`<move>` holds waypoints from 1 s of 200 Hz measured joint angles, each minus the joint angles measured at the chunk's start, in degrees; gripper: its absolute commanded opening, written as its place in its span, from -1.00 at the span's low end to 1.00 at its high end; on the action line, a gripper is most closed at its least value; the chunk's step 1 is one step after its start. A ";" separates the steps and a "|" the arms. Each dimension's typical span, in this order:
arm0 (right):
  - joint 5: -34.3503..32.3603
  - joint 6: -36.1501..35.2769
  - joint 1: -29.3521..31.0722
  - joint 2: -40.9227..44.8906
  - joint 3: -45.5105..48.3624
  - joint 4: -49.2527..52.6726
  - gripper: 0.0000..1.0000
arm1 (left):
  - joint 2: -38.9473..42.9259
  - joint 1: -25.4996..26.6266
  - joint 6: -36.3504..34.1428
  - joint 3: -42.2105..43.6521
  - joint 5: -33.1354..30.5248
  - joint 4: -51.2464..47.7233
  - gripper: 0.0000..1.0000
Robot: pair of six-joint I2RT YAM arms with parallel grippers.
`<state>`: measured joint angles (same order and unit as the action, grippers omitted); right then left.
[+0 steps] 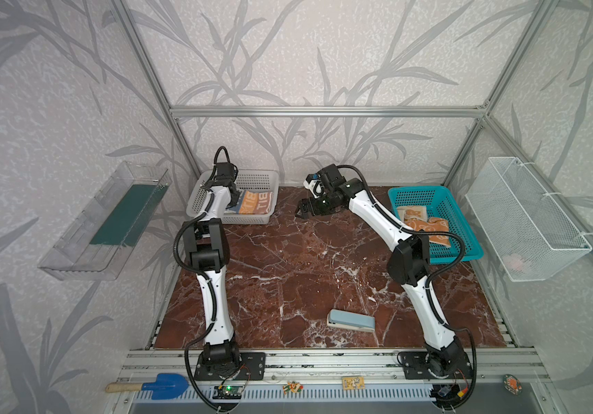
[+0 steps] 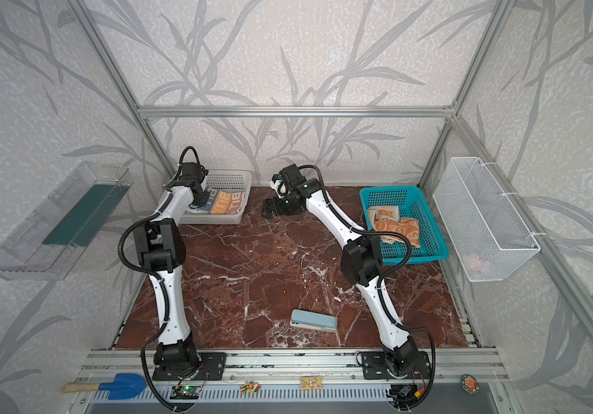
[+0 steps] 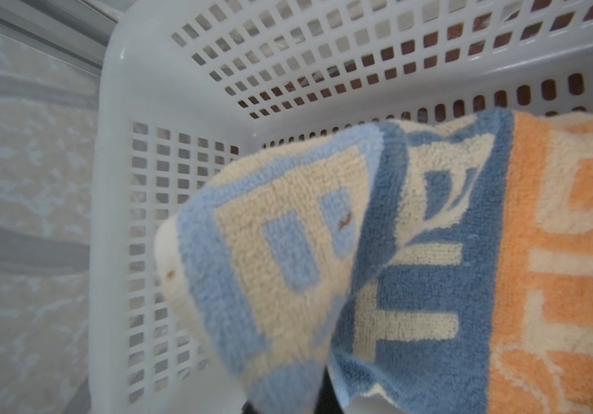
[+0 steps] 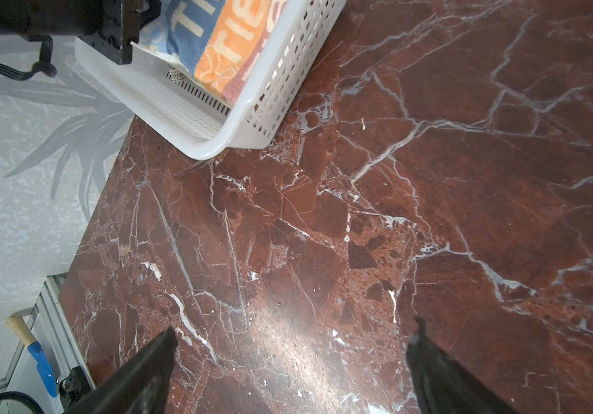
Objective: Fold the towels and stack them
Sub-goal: 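Lower the strip into the white basket with left gripper while right moves away, then open the left gripper and withdraw while the right gripper reaches into the teal basket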
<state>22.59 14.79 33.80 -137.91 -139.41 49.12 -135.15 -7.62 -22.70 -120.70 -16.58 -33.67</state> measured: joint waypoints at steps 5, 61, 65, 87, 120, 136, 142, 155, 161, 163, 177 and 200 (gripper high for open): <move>0.00 0.00 0.00 0.00 0.00 0.00 0.98 | 0.00 -0.04 0.02 0.00 0.00 0.07 -1.00; 0.39 0.22 0.00 0.00 -0.02 -0.02 0.98 | -0.02 -0.61 0.20 -0.87 -0.52 0.87 -1.00; 0.42 0.22 0.00 0.00 -0.02 0.00 0.98 | -0.02 -0.63 0.20 -0.87 -0.55 0.98 -1.00; 0.42 0.35 0.00 0.00 -0.04 0.00 0.98 | -0.31 -0.70 0.24 -0.92 -0.87 1.22 -1.00; 0.42 0.37 0.00 0.00 -0.13 0.00 0.98 | -1.68 -0.70 0.48 -1.05 -1.51 1.49 -0.58; 0.42 0.35 0.00 0.00 -0.13 0.00 0.98 | -2.21 -0.70 0.50 -1.05 -2.47 1.73 0.14; 0.39 0.35 0.00 0.00 -0.13 0.02 0.98 | -2.21 -0.70 0.72 -1.05 -2.86 1.88 0.42; 0.42 0.35 0.00 0.00 -0.13 0.02 0.98 | -2.21 -0.70 0.85 -1.05 -3.78 2.32 0.98; 0.42 0.35 0.00 0.00 -0.13 0.02 0.98 | -2.21 -0.70 0.85 -1.09 -4.24 2.67 0.98; 0.42 0.35 0.00 0.00 -0.15 0.02 0.98 | -2.21 -0.70 0.83 -1.09 -4.35 2.73 0.98; 0.39 0.35 0.00 0.00 -0.52 0.24 0.98 | -2.21 -0.70 1.09 -1.09 -5.09 3.23 0.98; 0.15 0.13 -0.02 0.00 -2.67 1.53 0.98 | -1.95 -0.26 1.27 -1.09 -6.10 3.34 0.98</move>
<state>22.74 14.92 33.78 -137.91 -142.08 50.65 -137.10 -7.88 -21.43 -121.80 -22.68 -30.33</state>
